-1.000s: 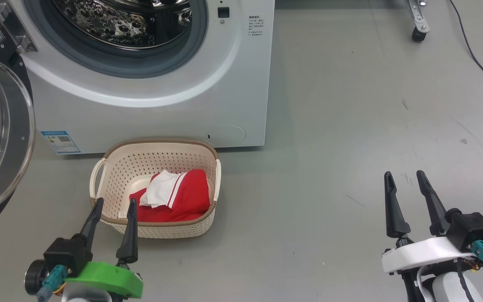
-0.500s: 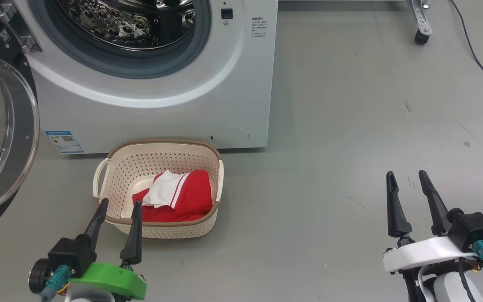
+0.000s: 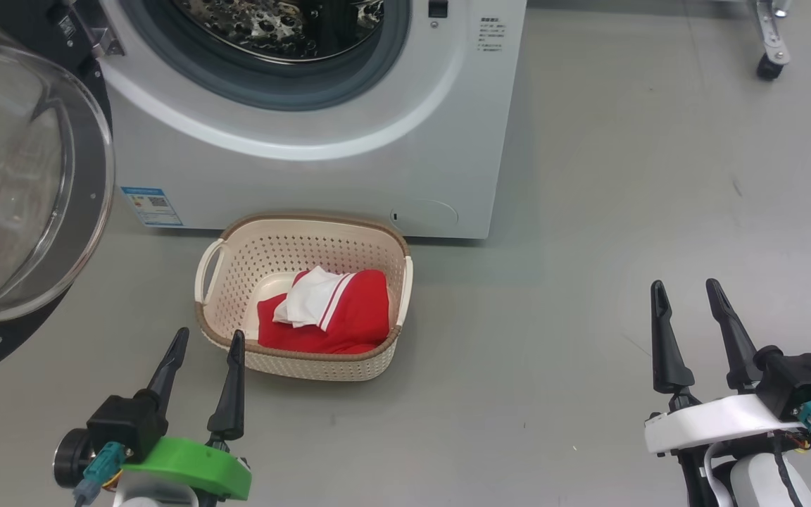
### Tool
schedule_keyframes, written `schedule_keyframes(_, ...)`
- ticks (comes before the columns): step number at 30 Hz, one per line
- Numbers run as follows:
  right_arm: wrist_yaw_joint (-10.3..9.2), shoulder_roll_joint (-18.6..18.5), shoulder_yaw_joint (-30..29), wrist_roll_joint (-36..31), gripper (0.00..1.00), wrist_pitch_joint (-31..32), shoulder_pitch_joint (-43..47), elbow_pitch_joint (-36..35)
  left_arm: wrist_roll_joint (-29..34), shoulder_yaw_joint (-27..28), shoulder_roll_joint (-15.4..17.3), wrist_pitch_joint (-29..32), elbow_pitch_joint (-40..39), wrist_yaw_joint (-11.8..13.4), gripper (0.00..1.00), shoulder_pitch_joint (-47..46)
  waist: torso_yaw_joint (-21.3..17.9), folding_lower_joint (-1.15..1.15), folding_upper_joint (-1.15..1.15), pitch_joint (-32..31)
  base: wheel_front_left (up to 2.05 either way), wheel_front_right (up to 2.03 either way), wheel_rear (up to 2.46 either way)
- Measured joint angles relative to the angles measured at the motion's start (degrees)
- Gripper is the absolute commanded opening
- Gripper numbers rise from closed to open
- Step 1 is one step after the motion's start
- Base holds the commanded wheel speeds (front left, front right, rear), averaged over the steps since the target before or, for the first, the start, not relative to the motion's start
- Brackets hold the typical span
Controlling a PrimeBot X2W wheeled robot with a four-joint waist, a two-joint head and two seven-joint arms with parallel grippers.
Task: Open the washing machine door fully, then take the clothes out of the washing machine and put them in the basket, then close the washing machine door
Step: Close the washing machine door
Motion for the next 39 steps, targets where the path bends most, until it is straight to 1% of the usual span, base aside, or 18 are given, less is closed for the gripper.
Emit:
schedule_keyframes(9, 0.0, -0.48, 0.91, 0.0, 1.0, 0.0, -0.08, -0.7, -0.03, -0.18, 0.0, -0.01, -0.74, 0.51, 1.0, -0.37, 5.46, 0.0, 0.0, 1.93, 0.0, 0.0, 0.0)
schedule_keyframes(20, 0.0, -1.98, 1.56, -0.08, 1.0, 0.0, -0.57, -0.54, -1.04, -0.87, 0.0, 0.0, -0.8, 1.86, 1.0, -1.41, 13.49, 0.0, 0.0, 3.64, 0.0, 0.0, 0.0)
schedule_keyframes(26, 0.0, -2.18, 2.09, -0.08, 1.0, 0.01, -0.6, -0.19, -1.21, -0.91, 0.0, -0.01, -0.77, 2.52, 1.0, -1.41, 17.19, 0.0, 0.0, 3.72, 0.0, 0.0, 0.0)
schedule_keyframes(31, 0.0, -2.19, 2.53, -0.08, 1.0, 0.0, -0.6, 0.29, -1.22, -1.0, 0.0, 0.0, -0.71, 2.58, 1.0, -1.4, 20.44, 0.0, 0.0, 3.35, 0.0, 0.0, 0.0)
schedule_keyframes(39, 0.0, -2.07, 2.75, -0.07, 1.0, 0.0, -0.59, 0.58, -1.21, -0.96, -0.01, 0.0, -0.86, 3.09, 1.0, -1.34, 24.16, 0.0, 0.0, 2.26, 0.0, 0.0, 0.0)
